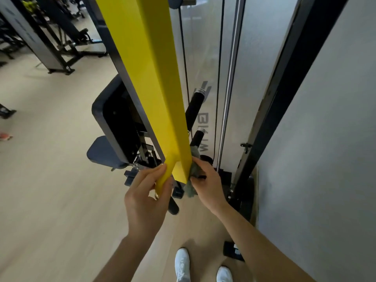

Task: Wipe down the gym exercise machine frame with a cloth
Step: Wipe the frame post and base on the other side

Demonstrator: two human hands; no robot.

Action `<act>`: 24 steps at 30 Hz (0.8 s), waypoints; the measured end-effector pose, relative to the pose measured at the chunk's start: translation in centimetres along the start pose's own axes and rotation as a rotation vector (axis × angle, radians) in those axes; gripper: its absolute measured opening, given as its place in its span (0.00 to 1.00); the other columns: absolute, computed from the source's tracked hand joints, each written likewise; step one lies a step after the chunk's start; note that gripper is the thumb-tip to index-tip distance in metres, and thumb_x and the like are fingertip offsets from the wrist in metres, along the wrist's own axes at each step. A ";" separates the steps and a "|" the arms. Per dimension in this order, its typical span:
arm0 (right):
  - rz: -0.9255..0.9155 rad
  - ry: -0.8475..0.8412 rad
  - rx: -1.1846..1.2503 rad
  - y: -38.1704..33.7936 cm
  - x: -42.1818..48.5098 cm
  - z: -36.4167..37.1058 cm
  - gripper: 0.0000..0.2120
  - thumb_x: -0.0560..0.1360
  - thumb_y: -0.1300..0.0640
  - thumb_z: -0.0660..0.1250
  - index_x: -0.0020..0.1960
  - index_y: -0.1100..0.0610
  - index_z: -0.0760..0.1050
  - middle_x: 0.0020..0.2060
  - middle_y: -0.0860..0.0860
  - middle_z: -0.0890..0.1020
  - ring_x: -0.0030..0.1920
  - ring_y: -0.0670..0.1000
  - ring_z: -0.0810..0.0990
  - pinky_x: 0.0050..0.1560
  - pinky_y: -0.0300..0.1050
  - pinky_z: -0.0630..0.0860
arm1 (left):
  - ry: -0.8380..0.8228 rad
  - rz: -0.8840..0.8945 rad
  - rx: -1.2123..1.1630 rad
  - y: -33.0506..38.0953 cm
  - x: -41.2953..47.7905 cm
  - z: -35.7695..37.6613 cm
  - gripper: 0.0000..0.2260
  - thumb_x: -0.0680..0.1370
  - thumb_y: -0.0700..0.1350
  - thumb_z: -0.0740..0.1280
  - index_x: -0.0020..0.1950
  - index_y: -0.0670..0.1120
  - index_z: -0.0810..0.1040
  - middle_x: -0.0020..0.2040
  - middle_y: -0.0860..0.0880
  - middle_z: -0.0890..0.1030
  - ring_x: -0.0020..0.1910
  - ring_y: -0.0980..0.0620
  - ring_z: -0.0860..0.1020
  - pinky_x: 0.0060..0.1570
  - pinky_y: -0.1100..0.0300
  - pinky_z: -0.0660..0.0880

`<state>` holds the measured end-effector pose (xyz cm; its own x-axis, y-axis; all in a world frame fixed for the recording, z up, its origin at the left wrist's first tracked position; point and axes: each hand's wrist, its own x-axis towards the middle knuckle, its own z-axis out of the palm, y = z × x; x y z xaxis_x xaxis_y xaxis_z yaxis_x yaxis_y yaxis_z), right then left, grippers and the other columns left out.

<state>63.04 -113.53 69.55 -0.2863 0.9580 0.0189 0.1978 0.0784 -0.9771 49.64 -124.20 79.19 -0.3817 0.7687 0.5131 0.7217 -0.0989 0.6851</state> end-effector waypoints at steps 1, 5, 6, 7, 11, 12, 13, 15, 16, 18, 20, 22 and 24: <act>0.007 0.013 -0.017 0.3 -0.3 0.3 0.24 0.77 0.66 0.69 0.70 0.52 0.72 0.58 0.49 0.79 0.56 0.45 0.80 0.62 0.45 0.78 | 0.004 -0.007 0.002 0.0 0.0 0.0 0.16 0.73 0.42 0.75 0.61 0.45 0.83 0.53 0.53 0.82 0.48 0.55 0.79 0.46 0.66 0.78; 0.079 0.009 0.002 0.5 -0.5 0.3 0.19 0.74 0.67 0.72 0.62 0.56 0.75 0.53 0.49 0.81 0.52 0.47 0.82 0.56 0.42 0.81 | 0.014 0.002 0.012 -0.2 0.1 0.0 0.16 0.73 0.40 0.75 0.61 0.46 0.83 0.52 0.54 0.81 0.48 0.57 0.79 0.46 0.65 0.78; 0.090 -0.024 0.010 0.1 -0.6 -0.1 0.18 0.73 0.68 0.72 0.60 0.57 0.75 0.50 0.50 0.82 0.50 0.47 0.82 0.54 0.41 0.80 | 0.013 0.001 -0.001 -0.2 0.1 -0.1 0.16 0.73 0.40 0.75 0.61 0.48 0.82 0.52 0.54 0.81 0.48 0.58 0.79 0.46 0.64 0.78; 0.095 -0.074 0.023 -0.4 -0.7 -0.7 0.17 0.72 0.70 0.72 0.58 0.58 0.76 0.48 0.51 0.82 0.49 0.47 0.83 0.53 0.40 0.80 | 0.010 0.000 -0.017 -0.2 0.2 -0.1 0.17 0.73 0.39 0.76 0.60 0.50 0.81 0.51 0.54 0.81 0.49 0.58 0.79 0.46 0.63 0.78; 0.121 -0.254 0.125 -3.5 -1.2 -3.4 0.19 0.73 0.71 0.71 0.60 0.56 0.78 0.51 0.52 0.84 0.52 0.47 0.84 0.54 0.39 0.80 | -0.012 0.010 -0.017 -0.4 0.8 0.0 0.15 0.73 0.38 0.76 0.57 0.50 0.83 0.50 0.53 0.81 0.46 0.54 0.79 0.42 0.59 0.79; 0.118 -0.252 0.176 -4.3 -1.3 -4.0 0.19 0.74 0.69 0.72 0.62 0.55 0.78 0.53 0.52 0.84 0.54 0.49 0.84 0.55 0.41 0.81 | -0.006 0.011 0.006 -0.3 1.0 0.1 0.14 0.72 0.38 0.77 0.56 0.49 0.84 0.50 0.53 0.82 0.46 0.53 0.79 0.41 0.58 0.79; 0.114 -0.233 0.245 -5.2 -1.4 -4.7 0.18 0.75 0.67 0.72 0.62 0.55 0.78 0.53 0.53 0.84 0.55 0.51 0.84 0.56 0.45 0.81 | 0.011 0.025 0.037 -0.1 1.3 0.2 0.13 0.72 0.37 0.77 0.54 0.48 0.85 0.50 0.53 0.82 0.46 0.52 0.78 0.41 0.59 0.78; 0.114 -0.178 0.420 -7.0 -1.6 -5.8 0.16 0.75 0.60 0.71 0.62 0.56 0.79 0.55 0.55 0.84 0.57 0.56 0.83 0.56 0.50 0.81 | 0.045 0.111 0.081 0.8 1.7 0.4 0.09 0.73 0.38 0.76 0.52 0.46 0.85 0.50 0.52 0.82 0.47 0.53 0.77 0.45 0.64 0.75; 0.107 -0.152 0.488 -7.7 -1.7 -6.4 0.15 0.75 0.57 0.69 0.62 0.58 0.79 0.55 0.56 0.84 0.57 0.57 0.83 0.55 0.52 0.82 | 0.046 0.164 0.078 1.5 1.9 0.7 0.08 0.74 0.39 0.75 0.52 0.45 0.85 0.49 0.51 0.82 0.47 0.54 0.77 0.46 0.66 0.74; 0.065 -0.094 0.535 -9.1 -1.9 -7.7 0.14 0.77 0.58 0.66 0.61 0.61 0.78 0.54 0.59 0.84 0.56 0.60 0.83 0.53 0.55 0.82 | -0.016 0.226 0.004 3.0 2.5 1.2 0.09 0.75 0.40 0.75 0.54 0.45 0.84 0.47 0.52 0.82 0.44 0.57 0.78 0.43 0.70 0.74; 0.011 -0.050 0.507 -10.2 -2.1 -8.9 0.11 0.79 0.62 0.64 0.60 0.63 0.76 0.53 0.61 0.84 0.55 0.62 0.83 0.55 0.57 0.81 | -0.132 0.229 -0.107 4.6 2.9 2.0 0.13 0.77 0.45 0.75 0.60 0.46 0.83 0.49 0.55 0.82 0.43 0.59 0.79 0.42 0.69 0.77; -0.019 -0.005 0.461 -11.2 -2.3 -9.9 0.10 0.79 0.68 0.64 0.59 0.64 0.75 0.52 0.60 0.85 0.54 0.61 0.84 0.55 0.54 0.82 | -0.231 0.212 -0.176 5.9 3.4 2.9 0.17 0.77 0.52 0.72 0.64 0.49 0.81 0.53 0.57 0.82 0.48 0.59 0.81 0.45 0.64 0.80; -0.043 0.052 0.374 -12.1 -2.5 -10.7 0.11 0.77 0.70 0.65 0.58 0.62 0.76 0.51 0.58 0.85 0.54 0.58 0.85 0.54 0.53 0.82 | -0.263 0.240 -0.210 6.6 4.1 3.7 0.15 0.76 0.52 0.73 0.62 0.50 0.82 0.52 0.58 0.83 0.48 0.61 0.81 0.44 0.62 0.81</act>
<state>71.42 -113.94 83.62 -0.2369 0.9695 0.0630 -0.1722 0.0220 -0.9848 55.03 -119.37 83.88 -0.0364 0.8407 0.5403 0.6282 -0.4012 0.6666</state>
